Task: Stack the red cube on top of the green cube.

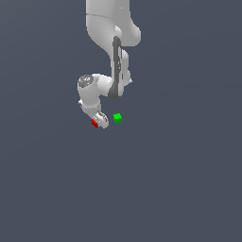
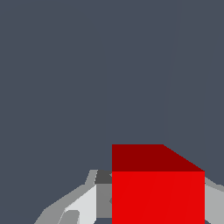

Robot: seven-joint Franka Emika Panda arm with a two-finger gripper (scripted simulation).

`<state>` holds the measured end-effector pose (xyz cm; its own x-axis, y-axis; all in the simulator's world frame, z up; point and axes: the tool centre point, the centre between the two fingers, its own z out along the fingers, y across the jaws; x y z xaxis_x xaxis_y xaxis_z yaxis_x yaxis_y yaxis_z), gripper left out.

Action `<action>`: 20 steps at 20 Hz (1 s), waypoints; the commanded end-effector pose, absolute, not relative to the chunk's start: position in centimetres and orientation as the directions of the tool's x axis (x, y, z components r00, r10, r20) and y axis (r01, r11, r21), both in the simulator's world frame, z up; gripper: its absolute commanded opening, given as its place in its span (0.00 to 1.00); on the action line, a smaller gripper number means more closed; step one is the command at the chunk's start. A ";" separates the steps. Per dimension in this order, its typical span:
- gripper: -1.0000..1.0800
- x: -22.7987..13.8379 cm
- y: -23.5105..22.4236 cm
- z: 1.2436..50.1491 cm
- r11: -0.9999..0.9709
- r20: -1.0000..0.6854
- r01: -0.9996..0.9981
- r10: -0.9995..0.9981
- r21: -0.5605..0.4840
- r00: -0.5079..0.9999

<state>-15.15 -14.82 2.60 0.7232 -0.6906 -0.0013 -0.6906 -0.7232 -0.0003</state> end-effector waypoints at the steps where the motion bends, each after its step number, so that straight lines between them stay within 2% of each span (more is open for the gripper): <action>1: 0.00 -15.1 -14.8 3.3 -0.723 0.000 -0.691 -0.691 -0.001 0.723; 13: 0.00 -15.2 -14.9 9.7 -0.723 -0.001 -0.691 -0.691 0.000 0.723; 20: 0.00 -15.1 -14.9 11.8 -0.723 0.000 -0.691 -0.691 0.000 0.723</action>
<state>-15.12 -14.91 11.46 0.7228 -0.6911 0.0003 -0.6911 -0.7228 -0.0001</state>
